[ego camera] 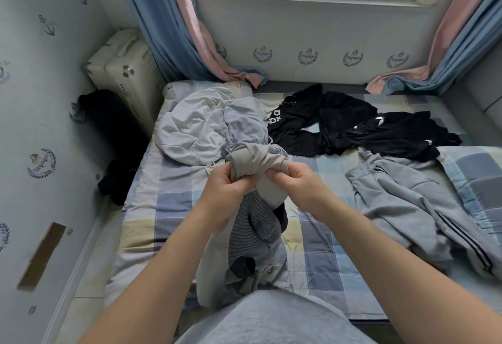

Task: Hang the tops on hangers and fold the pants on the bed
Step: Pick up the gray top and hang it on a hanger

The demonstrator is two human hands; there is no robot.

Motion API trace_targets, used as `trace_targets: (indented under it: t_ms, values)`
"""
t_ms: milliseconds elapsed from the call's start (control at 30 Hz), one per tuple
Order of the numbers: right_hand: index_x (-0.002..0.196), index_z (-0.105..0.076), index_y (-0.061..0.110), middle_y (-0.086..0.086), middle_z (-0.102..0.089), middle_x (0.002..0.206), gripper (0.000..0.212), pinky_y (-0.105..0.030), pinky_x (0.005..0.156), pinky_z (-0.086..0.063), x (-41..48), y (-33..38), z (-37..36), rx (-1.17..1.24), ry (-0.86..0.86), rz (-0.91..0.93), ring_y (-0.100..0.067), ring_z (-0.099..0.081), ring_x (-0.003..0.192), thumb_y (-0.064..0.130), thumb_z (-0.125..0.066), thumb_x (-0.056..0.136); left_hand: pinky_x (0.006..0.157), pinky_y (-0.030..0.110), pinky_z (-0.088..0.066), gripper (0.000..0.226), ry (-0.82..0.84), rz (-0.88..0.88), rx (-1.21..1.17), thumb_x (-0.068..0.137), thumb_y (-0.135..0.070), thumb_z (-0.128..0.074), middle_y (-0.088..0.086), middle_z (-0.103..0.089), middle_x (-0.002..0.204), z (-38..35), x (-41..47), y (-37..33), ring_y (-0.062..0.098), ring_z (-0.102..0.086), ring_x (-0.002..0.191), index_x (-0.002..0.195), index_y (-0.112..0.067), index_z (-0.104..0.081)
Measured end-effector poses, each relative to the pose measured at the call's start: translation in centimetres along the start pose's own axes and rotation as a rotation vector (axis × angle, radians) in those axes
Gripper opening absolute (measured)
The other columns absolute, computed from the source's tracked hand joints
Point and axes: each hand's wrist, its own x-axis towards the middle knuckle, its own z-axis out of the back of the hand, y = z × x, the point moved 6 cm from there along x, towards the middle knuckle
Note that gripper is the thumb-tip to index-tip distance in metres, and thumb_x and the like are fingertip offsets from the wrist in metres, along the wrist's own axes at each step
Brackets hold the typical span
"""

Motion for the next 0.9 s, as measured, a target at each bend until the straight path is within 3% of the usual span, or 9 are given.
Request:
trace_targets:
  t_ms: [167,300,400,500,567,667,733,800,900]
  values:
    - [0.088,-0.073,0.030,0.026,-0.069,0.079,0.030,-0.011,0.074,-0.043,-0.1,2.6,1.6,-0.052,-0.151,0.164,0.011,-0.058,0.078,0.009,-0.055,0.100,0.086,0.039,-0.053,0.037,-0.125,-0.025,0.499,0.079,0.000,-0.063,0.001,-0.071,0.105,1.0,0.7,0.7,0.023,-0.065,0.101,0.112,-0.014,-0.062]
    - [0.093,-0.076,0.027,0.019,-0.073,0.088,0.026,-0.021,0.082,-0.046,0.0,3.7,3.9,-0.010,-0.301,0.188,0.002,-0.062,0.087,0.015,-0.055,0.102,0.093,0.045,-0.047,0.038,-0.137,0.207,0.847,0.073,-0.009,-0.054,-0.002,-0.061,0.109,2.6,1.4,3.0,0.032,-0.056,0.112,0.104,-0.031,-0.050]
    - [0.094,-0.075,0.024,0.014,-0.073,0.089,0.024,-0.021,0.078,-0.048,0.1,4.0,5.5,0.025,-0.362,0.138,-0.001,-0.063,0.086,0.020,-0.053,0.103,0.099,0.047,-0.037,0.048,-0.304,0.336,1.030,0.081,-0.013,-0.060,0.003,-0.047,0.133,5.2,1.7,3.9,0.033,-0.043,0.125,0.123,-0.031,-0.046]
    - [0.094,-0.074,0.022,0.006,-0.074,0.087,0.024,-0.027,0.074,-0.053,0.1,4.1,6.1,0.142,-0.379,0.039,-0.008,-0.067,0.084,0.023,-0.053,0.104,0.100,0.046,-0.040,0.052,-0.440,0.300,0.966,0.085,-0.034,-0.073,0.009,-0.044,0.135,6.6,1.4,4.2,0.035,-0.046,0.124,0.127,-0.022,-0.045]
    - [0.098,-0.073,0.017,-0.002,-0.074,0.090,0.022,-0.034,0.075,-0.059,0.0,4.2,6.0,0.241,-0.377,-0.023,-0.017,-0.070,0.087,0.023,-0.053,0.104,0.090,0.041,-0.047,0.044,-0.456,0.073,0.773,0.084,-0.036,-0.077,0.008,-0.054,0.115,5.2,0.7,3.5,0.029,-0.055,0.106,0.111,-0.016,-0.049]
    - [0.113,-0.068,0.008,-0.009,-0.075,0.099,0.022,-0.035,0.069,-0.061,-0.5,4.8,5.2,0.393,-0.369,-0.078,-0.023,-0.074,0.091,0.020,-0.051,0.105,0.073,0.032,-0.049,0.043,-0.163,-0.113,0.476,0.075,-0.046,-0.079,0.001,-0.059,0.088,0.7,-1.0,3.3,0.015,-0.058,0.079,0.096,-0.020,-0.052]
    - [0.115,-0.066,0.006,-0.011,-0.074,0.102,0.023,-0.034,0.065,-0.060,-0.7,5.4,4.5,0.496,-0.361,-0.089,-0.023,-0.074,0.089,0.019,-0.051,0.105,0.089,0.035,-0.049,0.072,0.080,-0.072,0.552,0.062,-0.063,-0.078,-0.001,-0.058,0.110,-2.2,-1.5,4.4,0.014,-0.058,0.101,0.117,-0.023,-0.054]
    - [0.115,-0.066,0.005,-0.012,-0.073,0.102,0.022,-0.033,0.065,-0.060,-0.9,6.0,4.0,0.603,-0.360,-0.087,-0.023,-0.073,0.088,0.018,-0.051,0.105,0.101,0.045,-0.044,0.095,0.100,0.004,0.748,0.060,-0.067,-0.077,-0.003,-0.051,0.131,-2.8,-1.4,6.1,0.019,-0.050,0.122,0.139,-0.026,-0.042]
    - [0.112,-0.065,0.003,-0.011,-0.075,0.097,0.020,-0.035,0.065,-0.061,-1.0,6.6,4.1,0.749,-0.373,-0.076,-0.023,-0.074,0.086,0.016,-0.052,0.104,0.094,0.050,-0.047,0.051,-0.066,0.000,0.762,0.085,-0.036,-0.071,0.006,-0.061,0.123,-1.7,-0.5,6.8,0.031,-0.056,0.118,0.128,-0.017,-0.050]
